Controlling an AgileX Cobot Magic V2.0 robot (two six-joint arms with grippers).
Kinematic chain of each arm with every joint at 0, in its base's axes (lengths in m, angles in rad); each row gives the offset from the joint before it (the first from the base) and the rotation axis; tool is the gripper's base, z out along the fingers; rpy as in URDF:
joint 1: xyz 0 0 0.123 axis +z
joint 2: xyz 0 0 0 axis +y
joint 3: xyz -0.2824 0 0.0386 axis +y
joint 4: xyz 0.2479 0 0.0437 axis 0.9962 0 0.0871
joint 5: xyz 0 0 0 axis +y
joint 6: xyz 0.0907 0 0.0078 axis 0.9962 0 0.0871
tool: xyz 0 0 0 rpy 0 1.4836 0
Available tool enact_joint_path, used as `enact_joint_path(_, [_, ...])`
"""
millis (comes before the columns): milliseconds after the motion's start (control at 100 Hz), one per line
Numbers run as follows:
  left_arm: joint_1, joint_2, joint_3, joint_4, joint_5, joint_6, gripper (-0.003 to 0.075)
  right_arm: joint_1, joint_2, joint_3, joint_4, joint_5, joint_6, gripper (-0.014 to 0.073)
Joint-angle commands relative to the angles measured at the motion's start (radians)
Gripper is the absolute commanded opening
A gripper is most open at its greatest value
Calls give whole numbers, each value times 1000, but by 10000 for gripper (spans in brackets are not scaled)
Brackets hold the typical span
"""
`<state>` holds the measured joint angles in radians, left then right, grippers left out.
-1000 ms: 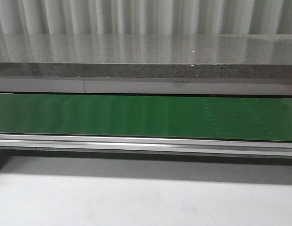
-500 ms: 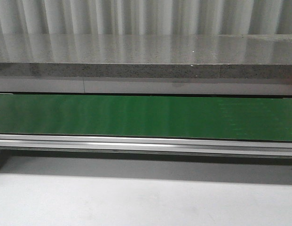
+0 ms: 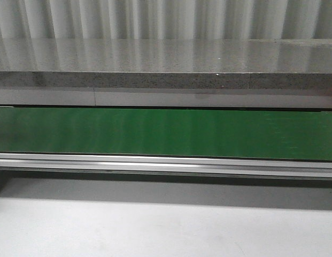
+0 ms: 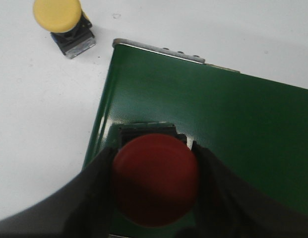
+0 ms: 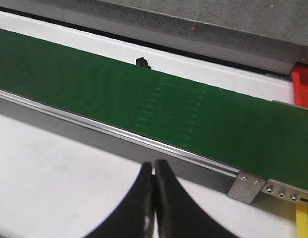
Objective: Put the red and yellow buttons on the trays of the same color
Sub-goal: 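Set the red button on the conveyor's near end, open left gripper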
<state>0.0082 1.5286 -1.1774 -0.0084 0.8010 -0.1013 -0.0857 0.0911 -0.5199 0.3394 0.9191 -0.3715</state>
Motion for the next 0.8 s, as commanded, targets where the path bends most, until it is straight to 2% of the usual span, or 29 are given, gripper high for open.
enact_joint_path(0, [-11, -29, -25, -17, -47, 0, 115, 0, 15, -23, 16, -63, -9, -65])
enact_joint_path(190, [-11, 8, -25, -29, -24, 0, 122, 0, 15, -23, 16, -63, -9, -65])
enact_joint_path(260, [-11, 11, -25, -33, -28, 0, 161, 0, 15, -23, 16, -63, -9, -65])
enact_joint_path(330, [-11, 11, -25, -42, -38, 0, 256, 0, 15, -23, 16, -63, -9, -65])
enact_joint_path(460, [-11, 11, -25, -52, -59, -4, 544, 0, 15, -23, 16, -63, -9, -65])
enact_joint_path(510, [-11, 11, -27, -57, -74, -4, 603, 0, 15, -23, 16, -63, -9, -65])
enact_joint_path(790, [3, 11, -119, -64, -95, -4, 599, 0, 15, -23, 16, -63, -9, -65])
